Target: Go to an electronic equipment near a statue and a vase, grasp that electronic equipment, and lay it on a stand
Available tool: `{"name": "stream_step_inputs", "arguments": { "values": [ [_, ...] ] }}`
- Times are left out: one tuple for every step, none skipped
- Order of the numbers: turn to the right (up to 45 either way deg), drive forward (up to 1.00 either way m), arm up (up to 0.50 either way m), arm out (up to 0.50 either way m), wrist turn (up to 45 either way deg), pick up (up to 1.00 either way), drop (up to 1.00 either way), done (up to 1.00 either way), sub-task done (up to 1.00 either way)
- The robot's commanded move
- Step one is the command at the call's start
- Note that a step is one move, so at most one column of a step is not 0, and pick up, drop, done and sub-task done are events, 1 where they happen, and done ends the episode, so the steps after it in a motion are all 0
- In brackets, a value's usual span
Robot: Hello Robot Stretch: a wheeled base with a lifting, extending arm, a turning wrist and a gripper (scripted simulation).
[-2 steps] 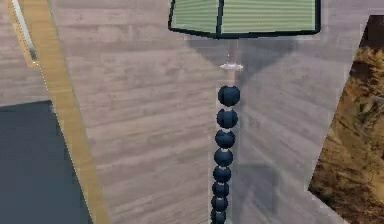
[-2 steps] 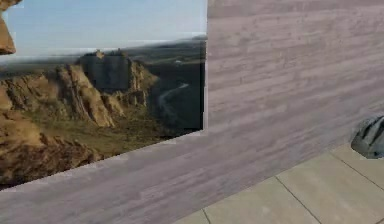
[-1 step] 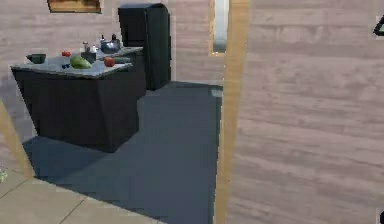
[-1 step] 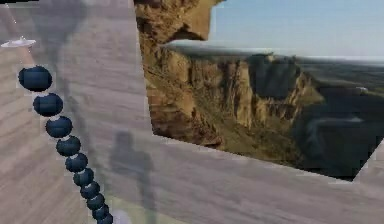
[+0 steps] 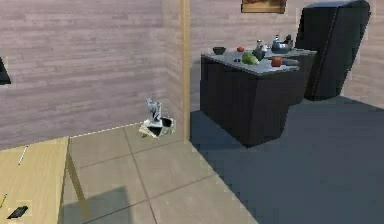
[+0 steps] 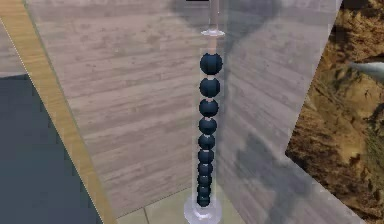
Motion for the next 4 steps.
{"name": "stream_step_inputs", "arguments": {
  "values": [
    [-9.0,0.0,0.0,0.0,0.0,0.0,0.0,0.0,0.0],
    [0.0,0.6,0.0,0.0,0.0,0.0,0.0,0.0,0.0],
    [0.0,1.0,0.0,0.0,0.0,0.0,0.0,0.0,0.0],
    [-18.0,0.0,0.0,0.0,0.0,0.0,0.0,0.0,0.0]
  ]
}}
